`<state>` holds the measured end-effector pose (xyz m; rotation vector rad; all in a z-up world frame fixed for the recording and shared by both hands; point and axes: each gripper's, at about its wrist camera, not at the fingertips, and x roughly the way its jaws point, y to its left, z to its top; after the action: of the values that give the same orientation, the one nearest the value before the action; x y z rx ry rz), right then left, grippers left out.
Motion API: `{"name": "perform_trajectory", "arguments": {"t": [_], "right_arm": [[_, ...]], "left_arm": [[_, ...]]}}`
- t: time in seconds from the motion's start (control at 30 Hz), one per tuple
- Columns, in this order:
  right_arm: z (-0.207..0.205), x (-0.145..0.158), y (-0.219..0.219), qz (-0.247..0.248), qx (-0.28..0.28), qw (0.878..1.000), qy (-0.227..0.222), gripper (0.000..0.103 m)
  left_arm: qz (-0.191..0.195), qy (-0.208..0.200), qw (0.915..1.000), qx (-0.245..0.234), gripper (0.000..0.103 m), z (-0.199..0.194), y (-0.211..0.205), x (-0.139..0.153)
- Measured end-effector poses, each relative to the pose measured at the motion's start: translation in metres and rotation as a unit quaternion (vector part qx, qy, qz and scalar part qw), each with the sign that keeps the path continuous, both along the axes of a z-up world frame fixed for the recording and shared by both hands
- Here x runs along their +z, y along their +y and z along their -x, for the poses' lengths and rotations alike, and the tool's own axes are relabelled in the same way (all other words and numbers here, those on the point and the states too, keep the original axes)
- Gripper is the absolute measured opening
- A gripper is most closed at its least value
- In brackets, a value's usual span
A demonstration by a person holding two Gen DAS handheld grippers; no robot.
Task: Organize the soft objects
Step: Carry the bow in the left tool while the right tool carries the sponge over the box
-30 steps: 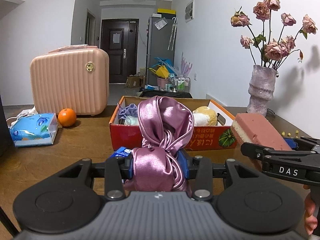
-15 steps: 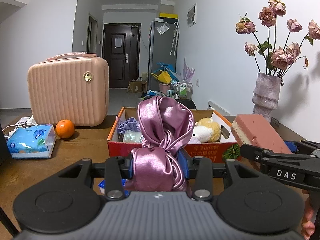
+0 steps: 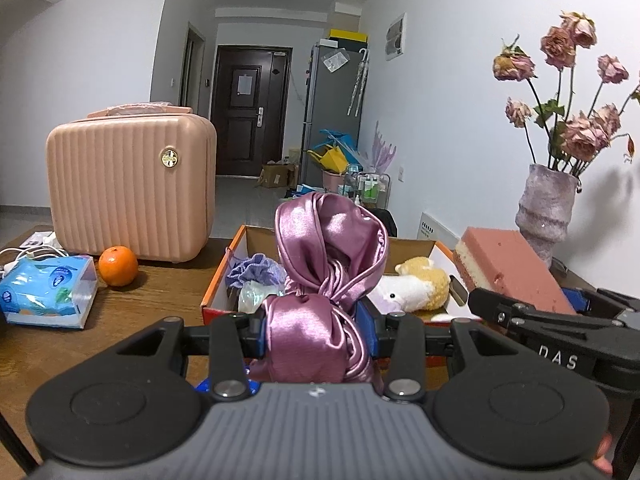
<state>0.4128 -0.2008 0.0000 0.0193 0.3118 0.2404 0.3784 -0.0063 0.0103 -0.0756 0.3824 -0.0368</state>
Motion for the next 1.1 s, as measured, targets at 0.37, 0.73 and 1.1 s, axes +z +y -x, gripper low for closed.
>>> {"name": "perform_trajectory", "arguments": {"t": [0.37,0.73,1.1], "right_arm": [[-0.033,-0.005,0.011,0.002,0.0,1.0,0.004,0.069],[-0.068,-0.012,0.019,0.011,-0.006,1.0,0.006,0.069],[-0.103,-0.018,0.016,0.012,-0.019,1.0,0.012,0.069]], "left_arm": [[0.018,0.002,0.9998,0.009,0.042,-0.036,0.007,0.001],[0.027,0.012,0.9995,0.009,0.042,-0.074,0.01,-0.002],[0.031,0.014,0.9994,0.01,0.042,-0.109,0.008,-0.004]]}}
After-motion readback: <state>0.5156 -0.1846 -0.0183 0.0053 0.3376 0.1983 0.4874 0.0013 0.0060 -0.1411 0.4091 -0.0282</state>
